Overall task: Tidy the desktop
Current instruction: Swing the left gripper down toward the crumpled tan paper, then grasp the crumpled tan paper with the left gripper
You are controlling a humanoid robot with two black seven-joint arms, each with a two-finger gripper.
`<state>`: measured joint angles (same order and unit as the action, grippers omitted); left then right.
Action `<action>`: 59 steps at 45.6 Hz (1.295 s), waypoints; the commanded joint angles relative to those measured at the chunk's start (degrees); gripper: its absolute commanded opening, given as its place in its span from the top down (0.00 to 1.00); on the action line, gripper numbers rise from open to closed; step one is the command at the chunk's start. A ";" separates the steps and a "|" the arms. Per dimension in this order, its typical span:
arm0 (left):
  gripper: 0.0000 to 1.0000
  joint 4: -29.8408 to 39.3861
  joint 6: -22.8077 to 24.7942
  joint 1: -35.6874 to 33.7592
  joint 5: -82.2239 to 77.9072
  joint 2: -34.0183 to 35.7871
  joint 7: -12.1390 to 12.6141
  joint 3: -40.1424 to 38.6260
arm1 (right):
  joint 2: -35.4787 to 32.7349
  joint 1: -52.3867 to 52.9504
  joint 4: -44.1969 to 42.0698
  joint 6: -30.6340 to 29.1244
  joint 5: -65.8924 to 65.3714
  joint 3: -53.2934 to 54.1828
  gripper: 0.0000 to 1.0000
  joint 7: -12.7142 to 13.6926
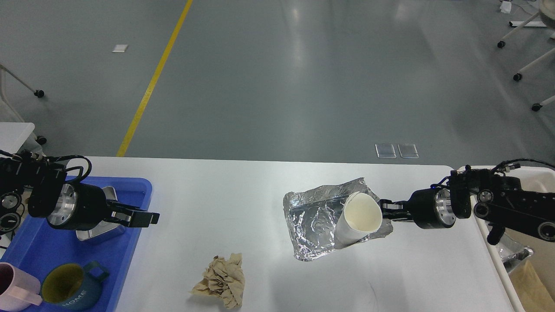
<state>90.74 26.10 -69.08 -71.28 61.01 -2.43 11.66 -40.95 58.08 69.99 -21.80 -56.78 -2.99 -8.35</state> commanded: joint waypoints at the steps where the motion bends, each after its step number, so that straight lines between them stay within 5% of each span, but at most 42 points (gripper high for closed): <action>1: 0.21 -0.91 0.09 0.00 1.49 -1.51 -0.03 -0.15 | 0.08 0.10 -0.03 0.00 0.00 0.00 1.00 0.00; 19: 0.12 -2.76 0.70 3.95 2.11 -12.75 0.06 0.38 | 0.17 0.10 -0.64 0.00 0.00 -0.08 1.00 0.00; 27: 0.12 -7.41 0.09 6.24 1.94 -20.66 0.41 0.55 | -0.09 0.01 -0.64 0.00 0.00 -0.08 1.00 0.00; 59: 0.12 -23.15 -2.72 15.20 1.32 -33.76 0.41 0.82 | -0.27 -0.69 -0.64 0.00 -0.09 -0.08 1.00 0.00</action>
<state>70.16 25.04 -56.05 -69.99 30.66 -2.02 12.33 -41.23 57.40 69.35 -21.80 -56.87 -3.03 -8.35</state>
